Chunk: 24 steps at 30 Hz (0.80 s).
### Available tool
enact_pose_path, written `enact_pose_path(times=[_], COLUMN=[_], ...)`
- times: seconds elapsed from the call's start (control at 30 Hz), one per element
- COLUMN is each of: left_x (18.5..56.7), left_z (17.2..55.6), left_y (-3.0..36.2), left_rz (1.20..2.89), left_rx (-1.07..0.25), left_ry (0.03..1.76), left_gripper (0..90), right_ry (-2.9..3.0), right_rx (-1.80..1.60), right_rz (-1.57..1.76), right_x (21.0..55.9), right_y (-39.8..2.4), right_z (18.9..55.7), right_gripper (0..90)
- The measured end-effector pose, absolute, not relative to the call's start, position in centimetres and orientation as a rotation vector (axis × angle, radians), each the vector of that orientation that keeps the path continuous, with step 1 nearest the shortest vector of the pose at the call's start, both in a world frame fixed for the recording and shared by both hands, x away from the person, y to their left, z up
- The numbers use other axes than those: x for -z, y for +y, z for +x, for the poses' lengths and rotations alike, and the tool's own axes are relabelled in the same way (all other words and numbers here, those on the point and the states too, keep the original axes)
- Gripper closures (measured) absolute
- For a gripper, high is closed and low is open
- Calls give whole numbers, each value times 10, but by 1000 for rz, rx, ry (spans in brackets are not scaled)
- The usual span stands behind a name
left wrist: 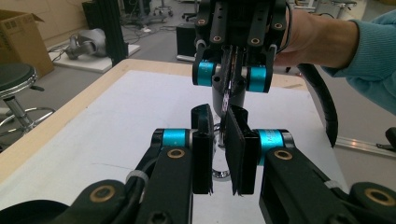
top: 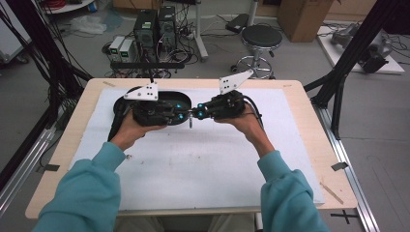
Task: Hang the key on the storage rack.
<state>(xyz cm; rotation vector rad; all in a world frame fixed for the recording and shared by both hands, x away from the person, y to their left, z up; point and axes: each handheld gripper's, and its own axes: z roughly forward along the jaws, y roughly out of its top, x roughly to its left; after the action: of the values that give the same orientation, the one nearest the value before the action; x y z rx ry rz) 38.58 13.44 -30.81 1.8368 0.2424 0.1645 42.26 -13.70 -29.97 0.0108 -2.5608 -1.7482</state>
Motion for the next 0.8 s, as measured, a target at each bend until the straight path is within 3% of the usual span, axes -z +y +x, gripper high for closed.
enact_pose_path(times=[0.8], left_x=[306], left_z=[386], left_y=[138], left_rz=[1819], left_rx=[-143], left_ry=[239], left_gripper=[880], right_ry=[-2529], right_rx=[1772], right_rz=[0], right_x=[301], right_y=[-135], right_z=[425], right_gripper=[881])
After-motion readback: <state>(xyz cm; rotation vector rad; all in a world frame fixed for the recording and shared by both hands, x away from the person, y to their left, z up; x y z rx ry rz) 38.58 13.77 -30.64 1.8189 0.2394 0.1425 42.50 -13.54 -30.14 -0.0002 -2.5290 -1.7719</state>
